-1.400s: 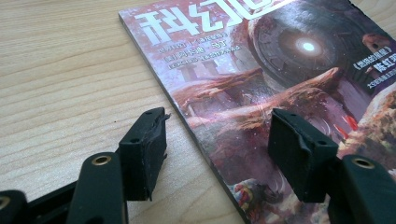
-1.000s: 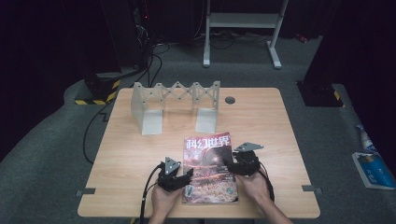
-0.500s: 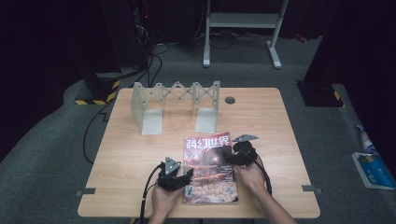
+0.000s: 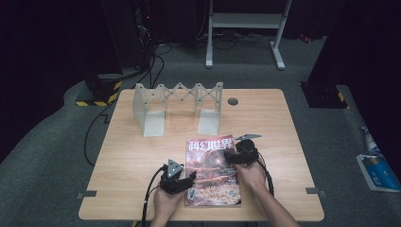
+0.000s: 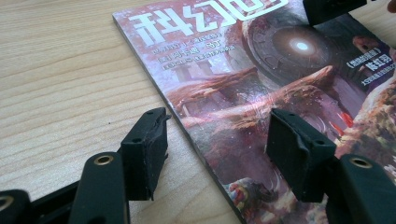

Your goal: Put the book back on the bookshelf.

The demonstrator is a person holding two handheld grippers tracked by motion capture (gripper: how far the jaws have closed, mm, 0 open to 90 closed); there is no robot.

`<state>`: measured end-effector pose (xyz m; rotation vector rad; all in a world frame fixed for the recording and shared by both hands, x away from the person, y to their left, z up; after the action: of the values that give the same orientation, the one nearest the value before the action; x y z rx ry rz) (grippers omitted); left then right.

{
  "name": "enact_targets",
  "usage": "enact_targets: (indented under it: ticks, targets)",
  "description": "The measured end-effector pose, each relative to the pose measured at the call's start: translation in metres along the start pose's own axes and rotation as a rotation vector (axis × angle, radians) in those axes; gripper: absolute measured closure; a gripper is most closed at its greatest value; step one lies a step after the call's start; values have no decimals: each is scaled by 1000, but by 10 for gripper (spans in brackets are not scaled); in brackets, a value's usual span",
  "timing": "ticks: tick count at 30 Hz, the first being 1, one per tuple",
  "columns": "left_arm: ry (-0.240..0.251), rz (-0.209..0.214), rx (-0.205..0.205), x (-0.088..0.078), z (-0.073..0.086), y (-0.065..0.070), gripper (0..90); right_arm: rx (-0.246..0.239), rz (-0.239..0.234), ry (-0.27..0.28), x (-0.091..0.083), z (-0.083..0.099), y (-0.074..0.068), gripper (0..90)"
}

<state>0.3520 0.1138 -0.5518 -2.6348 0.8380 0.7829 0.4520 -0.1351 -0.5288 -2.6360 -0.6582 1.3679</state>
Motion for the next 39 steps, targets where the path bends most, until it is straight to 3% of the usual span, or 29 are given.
enact_targets:
  ticks: [5, 20, 33, 39]
  targets:
    - [2, 5, 5, 1, 0, 0, 385, 36, -29, -34, 3, 1, -2, 374]
    - [8, 26, 30, 3, -2, 2, 416, 31, -25, -30, 3, 4, -5, 387]
    - [13, 26, 31, 3, -2, 3, 415, 72, -35, -30, -3, 7, -3, 477]
    - [14, 25, 30, 3, -2, 3, 415, 69, -44, -19, -6, 8, -1, 520]
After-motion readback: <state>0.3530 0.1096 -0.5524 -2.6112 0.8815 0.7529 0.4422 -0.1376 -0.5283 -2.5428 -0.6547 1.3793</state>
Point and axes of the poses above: each handheld gripper's, and its own axes: x roughly forward along the jaws, z roughly out of its underside, y roughly to its right, the point moved 3 cm from there along x, roughly forward along the jaws, and after that the axes turned 14 degrees about x, right-handed, at the moved point
